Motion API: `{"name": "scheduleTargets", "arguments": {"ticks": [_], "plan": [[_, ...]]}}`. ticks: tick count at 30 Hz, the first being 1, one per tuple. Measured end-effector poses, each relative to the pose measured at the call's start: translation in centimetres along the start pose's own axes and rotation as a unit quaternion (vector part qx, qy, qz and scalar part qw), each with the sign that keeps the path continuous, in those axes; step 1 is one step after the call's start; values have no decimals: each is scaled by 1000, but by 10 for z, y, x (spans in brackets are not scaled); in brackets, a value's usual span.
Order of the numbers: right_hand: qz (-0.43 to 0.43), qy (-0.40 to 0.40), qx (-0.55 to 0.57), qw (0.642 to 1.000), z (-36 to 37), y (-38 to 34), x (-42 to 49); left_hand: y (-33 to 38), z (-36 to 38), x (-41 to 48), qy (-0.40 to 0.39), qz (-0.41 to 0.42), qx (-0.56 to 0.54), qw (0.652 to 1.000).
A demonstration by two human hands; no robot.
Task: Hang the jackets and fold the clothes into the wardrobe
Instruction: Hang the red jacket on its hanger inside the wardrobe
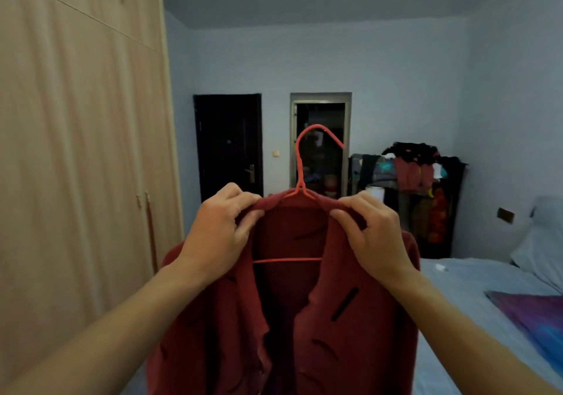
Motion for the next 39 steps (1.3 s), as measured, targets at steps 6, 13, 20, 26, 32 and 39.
{"name": "scheduleTargets", "arguments": {"ticks": [6, 13, 20, 26, 32, 39], "plan": [[14, -24, 74, 997, 26, -13, -22, 14, -3, -33, -23, -47, 40, 998], [-6, -59, 106, 993, 35, -64, -7, 26, -41, -46, 8, -112, 55, 992], [44, -129, -102, 985, 68, -103, -13, -9, -61, -70, -26, -229, 0, 973], [168, -235, 31, 957, 102, -124, -37, -31, -71, -105, -14, -292, -24, 956], [233, -275, 149, 921, 121, -145, -51, -32, -82, -120, -21, -309, -34, 950], [259, -230, 207, 915, 142, -150, -60, -26, -72, -150, -97, -396, -207, 889]]}}
Point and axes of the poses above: each hand's wrist, its own x-axis towards the middle knuckle, its own z-axis out of the palm, y = z × x, the point moved 9 cm from there along x, towards the middle knuckle, and after that the axes turned 2 degrees about -z, right-handed, at the moved point
